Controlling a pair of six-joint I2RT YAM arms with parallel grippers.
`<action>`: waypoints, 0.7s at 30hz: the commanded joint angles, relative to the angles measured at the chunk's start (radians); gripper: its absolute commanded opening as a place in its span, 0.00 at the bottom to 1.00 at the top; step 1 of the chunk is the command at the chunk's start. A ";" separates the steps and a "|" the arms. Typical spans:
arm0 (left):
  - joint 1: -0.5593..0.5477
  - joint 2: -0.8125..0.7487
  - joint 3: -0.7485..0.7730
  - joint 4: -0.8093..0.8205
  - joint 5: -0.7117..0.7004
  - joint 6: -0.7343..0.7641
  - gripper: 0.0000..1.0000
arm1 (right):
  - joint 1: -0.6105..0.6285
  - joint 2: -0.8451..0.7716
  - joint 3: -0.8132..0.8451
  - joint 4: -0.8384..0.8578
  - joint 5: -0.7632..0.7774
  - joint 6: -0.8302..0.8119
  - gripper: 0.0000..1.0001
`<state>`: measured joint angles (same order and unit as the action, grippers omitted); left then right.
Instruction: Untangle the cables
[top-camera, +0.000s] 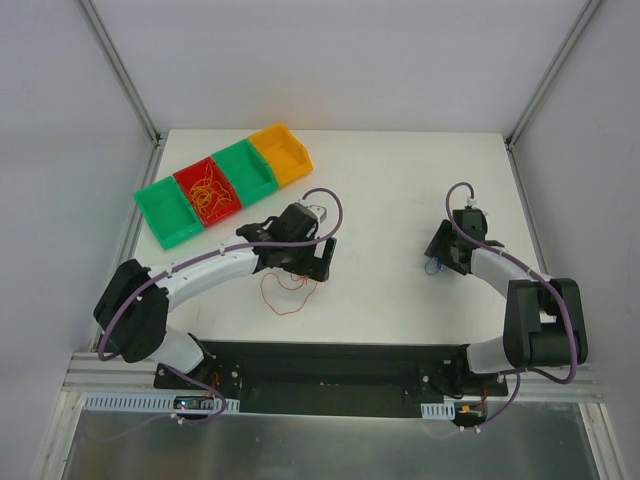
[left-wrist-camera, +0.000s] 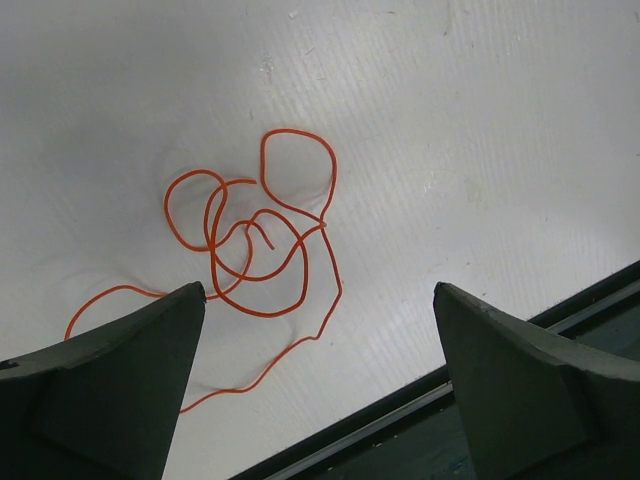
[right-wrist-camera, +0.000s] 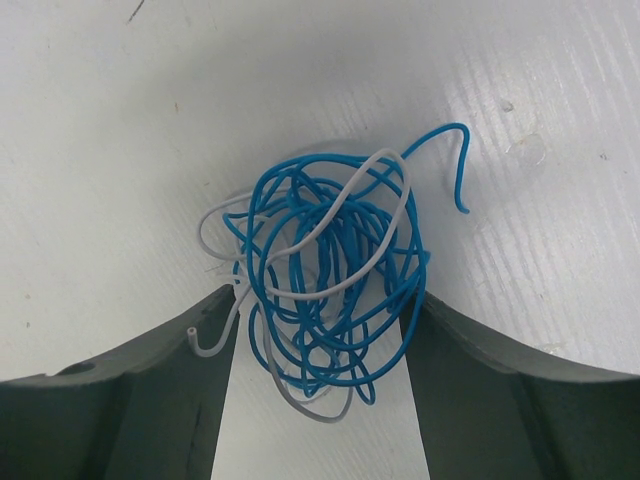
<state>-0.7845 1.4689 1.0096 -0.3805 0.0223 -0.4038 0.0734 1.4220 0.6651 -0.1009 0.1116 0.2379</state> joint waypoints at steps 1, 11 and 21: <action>0.001 0.013 0.027 0.011 0.068 0.074 0.99 | -0.003 0.040 0.001 -0.049 -0.050 0.008 0.67; -0.002 0.284 0.195 -0.118 0.022 0.217 0.90 | -0.004 0.046 0.007 -0.052 -0.053 0.005 0.67; -0.027 0.297 0.130 -0.118 -0.016 0.191 0.32 | -0.004 0.057 0.017 -0.057 -0.061 0.005 0.67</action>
<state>-0.7937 1.7905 1.1744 -0.4683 0.0341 -0.2161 0.0734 1.4414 0.6842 -0.1013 0.0902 0.2344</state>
